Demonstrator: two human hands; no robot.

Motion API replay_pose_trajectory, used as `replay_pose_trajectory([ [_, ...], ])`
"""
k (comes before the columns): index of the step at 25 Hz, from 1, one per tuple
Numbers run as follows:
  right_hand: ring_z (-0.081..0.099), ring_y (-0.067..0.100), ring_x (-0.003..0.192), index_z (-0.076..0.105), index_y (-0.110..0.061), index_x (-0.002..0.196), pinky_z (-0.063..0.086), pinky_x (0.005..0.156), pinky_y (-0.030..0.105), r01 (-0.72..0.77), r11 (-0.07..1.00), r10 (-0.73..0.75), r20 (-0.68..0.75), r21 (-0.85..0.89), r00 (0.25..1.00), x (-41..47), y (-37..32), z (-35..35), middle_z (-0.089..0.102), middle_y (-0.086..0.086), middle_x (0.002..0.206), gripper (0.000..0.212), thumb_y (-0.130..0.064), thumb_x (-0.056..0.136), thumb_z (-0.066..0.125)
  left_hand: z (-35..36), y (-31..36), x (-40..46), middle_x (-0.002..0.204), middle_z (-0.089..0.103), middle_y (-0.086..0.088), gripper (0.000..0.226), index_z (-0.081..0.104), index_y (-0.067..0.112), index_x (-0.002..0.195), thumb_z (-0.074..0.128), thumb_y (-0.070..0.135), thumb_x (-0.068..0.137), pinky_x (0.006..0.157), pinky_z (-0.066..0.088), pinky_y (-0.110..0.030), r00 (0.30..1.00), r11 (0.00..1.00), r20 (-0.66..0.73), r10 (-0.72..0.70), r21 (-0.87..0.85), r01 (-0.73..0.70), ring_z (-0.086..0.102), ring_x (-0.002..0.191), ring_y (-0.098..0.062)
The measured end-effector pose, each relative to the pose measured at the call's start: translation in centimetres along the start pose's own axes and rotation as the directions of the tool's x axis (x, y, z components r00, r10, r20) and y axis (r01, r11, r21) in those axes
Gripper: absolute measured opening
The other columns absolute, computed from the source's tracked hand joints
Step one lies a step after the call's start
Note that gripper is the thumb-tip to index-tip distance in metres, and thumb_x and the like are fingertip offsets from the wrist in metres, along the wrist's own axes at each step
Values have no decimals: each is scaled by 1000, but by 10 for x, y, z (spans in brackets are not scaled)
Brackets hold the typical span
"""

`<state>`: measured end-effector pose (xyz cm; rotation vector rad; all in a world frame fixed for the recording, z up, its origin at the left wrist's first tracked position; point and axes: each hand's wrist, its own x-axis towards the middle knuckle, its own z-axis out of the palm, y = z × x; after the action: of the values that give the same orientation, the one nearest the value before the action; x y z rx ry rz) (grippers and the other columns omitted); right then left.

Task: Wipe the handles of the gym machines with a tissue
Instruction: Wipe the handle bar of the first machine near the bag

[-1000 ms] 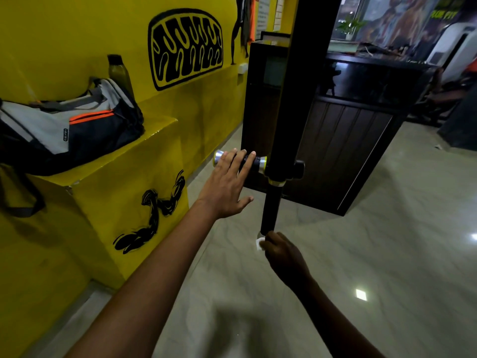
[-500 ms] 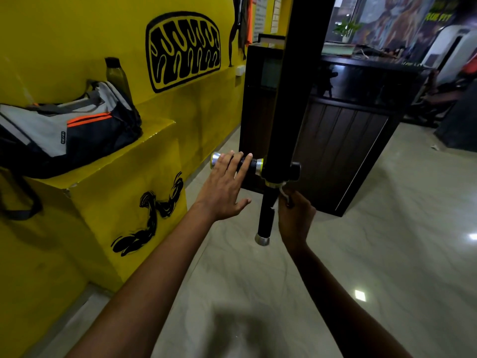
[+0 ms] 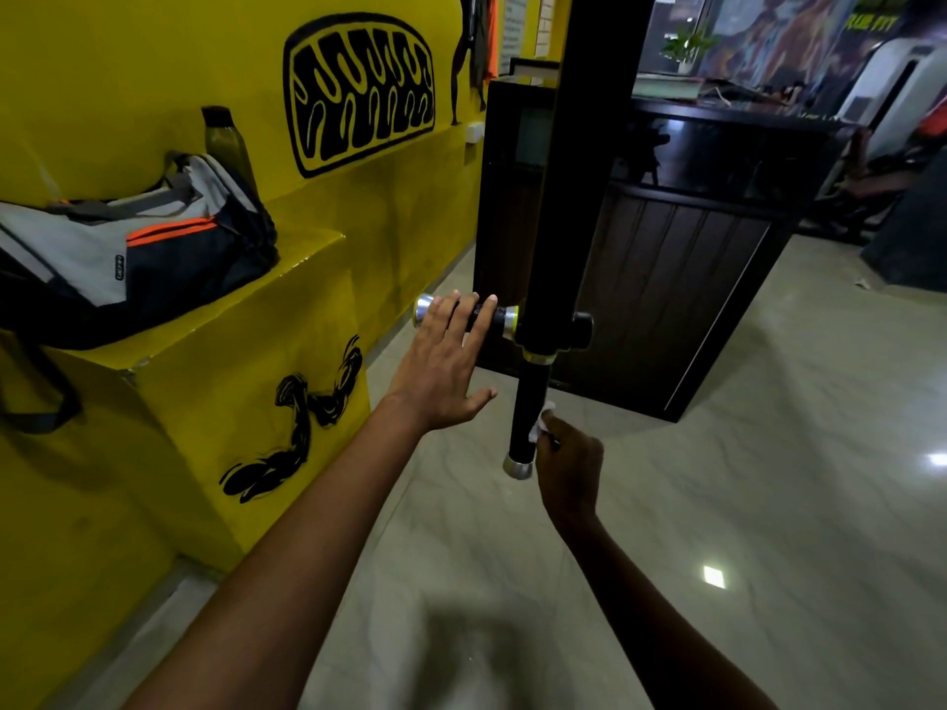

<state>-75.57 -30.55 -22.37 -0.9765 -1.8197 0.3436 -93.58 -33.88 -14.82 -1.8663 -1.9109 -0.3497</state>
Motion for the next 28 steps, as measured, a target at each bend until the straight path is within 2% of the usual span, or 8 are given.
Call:
replay_pose_trajectory([
  [2, 44, -12, 49, 69, -2, 75, 34, 46, -2, -28, 999, 31, 78, -41, 996, -13, 8, 1, 66, 4, 59, 12, 6, 83, 64, -1, 1, -1, 150, 26, -18, 104, 5, 9, 152, 56, 63, 78, 119, 15, -47, 1000, 1000, -2, 3, 1, -3, 19, 141, -35],
  [5, 61, 8, 53, 73, -4, 80, 27, 47, 3, -147, 976, 183, 230, -164, 956, -32, 21, 1, 69, 8, 64, 9, 2, 81, 66, -3, 0, -1, 150, 26, -18, 104, 6, 9, 152, 57, 62, 78, 119, 16, -46, 1000, 1000, -2, 5, 1, -5, 19, 141, -35],
  [10, 59, 13, 55, 73, -4, 74, 33, 48, 15, -453, 882, 470, 244, -125, 848, -6, 17, 2, 68, 10, 66, 21, -10, 88, 59, -4, 0, -1, 151, 26, -18, 106, 7, 9, 152, 58, 62, 76, 118, 18, -46, 1000, 1000, 4, 10, -1, -10, 20, 141, -35],
  [14, 63, 20, 69, 73, 0, 84, 36, 51, 20, -448, 880, 475, 283, -158, 833, 21, 17, 2, 72, 17, 81, 15, -3, 86, 59, -3, -1, 0, 151, 25, -17, 107, 6, 9, 152, 59, 61, 75, 118, 17, -46, 1000, 1000, 10, 10, -16, -10, 18, 142, -35],
  [17, 64, 22, 81, 73, -2, 93, 38, 62, 21, -433, 894, 447, 259, -115, 856, 40, 10, -3, 72, 15, 88, 18, -12, 90, 59, -2, -2, 0, 151, 25, -17, 108, 6, 9, 152, 60, 62, 74, 118, 17, -47, 1000, 1000, 12, 8, -20, -8, 18, 142, -35],
  [22, 57, 3, 68, 68, -7, 100, 40, 53, 8, -555, 808, 494, 287, 197, 821, 77, -12, -17, 63, -1, 80, 15, -12, 92, 57, -3, -1, 0, 151, 26, -17, 109, 8, 9, 152, 61, 62, 73, 118, 18, -47, 1000, 1000, 18, 11, -21, -11, 19, 142, -35],
  [25, 61, 13, 75, 66, -4, 92, 46, 61, 18, -603, 742, 530, 293, 293, 796, 84, -13, -22, 62, 2, 79, 11, -3, 91, 55, -4, -2, 0, 152, 24, -17, 109, 8, 9, 152, 62, 61, 73, 118, 17, -46, 1000, 1000, 21, 11, -16, -11, 17, 142, -35],
  [28, 60, 14, 74, 65, -7, 89, 43, 61, 13, -401, 900, 372, 177, 172, 911, 73, -17, -23, 64, 4, 80, 8, -4, 89, 58, -5, -2, -1, 153, 22, -17, 109, 5, 10, 152, 63, 60, 73, 119, 16, -46, 999, 1000, 36, 11, -18, -10, 15, 144, -35],
])
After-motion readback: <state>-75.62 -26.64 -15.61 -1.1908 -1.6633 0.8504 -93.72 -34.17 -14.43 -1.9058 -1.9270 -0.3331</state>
